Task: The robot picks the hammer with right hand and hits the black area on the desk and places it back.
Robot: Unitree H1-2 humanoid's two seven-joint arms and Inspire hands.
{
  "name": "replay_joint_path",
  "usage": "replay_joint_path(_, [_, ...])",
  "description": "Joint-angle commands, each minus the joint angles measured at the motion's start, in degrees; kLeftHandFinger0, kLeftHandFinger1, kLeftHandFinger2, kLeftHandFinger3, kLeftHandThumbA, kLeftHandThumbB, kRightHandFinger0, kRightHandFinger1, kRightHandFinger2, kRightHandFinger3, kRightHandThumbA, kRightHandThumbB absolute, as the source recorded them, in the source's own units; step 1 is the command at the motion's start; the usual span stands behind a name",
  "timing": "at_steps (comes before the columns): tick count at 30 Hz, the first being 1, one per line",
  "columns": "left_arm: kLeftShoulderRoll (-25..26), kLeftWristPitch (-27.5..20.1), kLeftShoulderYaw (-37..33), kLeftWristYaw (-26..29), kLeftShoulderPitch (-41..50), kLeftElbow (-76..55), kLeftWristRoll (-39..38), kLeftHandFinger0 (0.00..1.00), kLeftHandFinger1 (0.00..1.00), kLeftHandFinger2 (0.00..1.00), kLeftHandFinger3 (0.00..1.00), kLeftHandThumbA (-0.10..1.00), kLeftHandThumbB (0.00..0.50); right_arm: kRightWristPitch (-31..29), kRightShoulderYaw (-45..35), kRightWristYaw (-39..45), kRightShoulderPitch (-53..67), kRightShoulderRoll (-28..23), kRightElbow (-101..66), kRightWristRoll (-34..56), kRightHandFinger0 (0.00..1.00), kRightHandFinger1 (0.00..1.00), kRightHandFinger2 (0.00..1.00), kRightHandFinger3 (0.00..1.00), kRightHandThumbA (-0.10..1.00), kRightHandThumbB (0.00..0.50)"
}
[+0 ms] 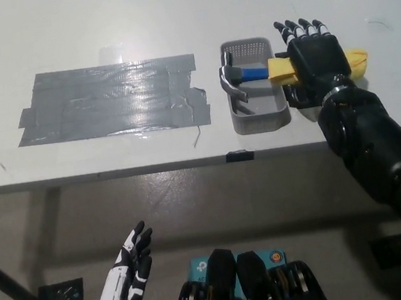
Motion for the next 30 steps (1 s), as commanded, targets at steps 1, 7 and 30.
replay_joint_path(1, [0.2,-1.8,-0.1,-0.1,-0.7,-0.9,-0.2,1.00,1.00,1.00,1.00,0.93,0.132,-3.9,1.6,-12.2,-4.7,-0.7,2.7,-2.0,1.00,1.00,1.00,1.00,0.47,0.302])
replay_joint_path(7, [0.3,-2.0,0.0,-0.3,-0.8,-1.0,-0.7,1.00,1.00,1.00,1.00,0.91,0.132,-16.3,7.3,-29.7,-5.6,-2.3,13.8,-4.4,0.00,0.20,0.54,0.28,-0.10,0.258])
replay_joint_path(30, [0.9,-1.2,0.1,-0.8,-2.2,-0.7,-0.8,1.00,1.00,1.00,1.00,0.92,0.097,-15.1,-19.9,2.9,-3.8,-0.7,-5.7,32.6,0.00,0.32,0.74,0.85,-0.10,0.105])
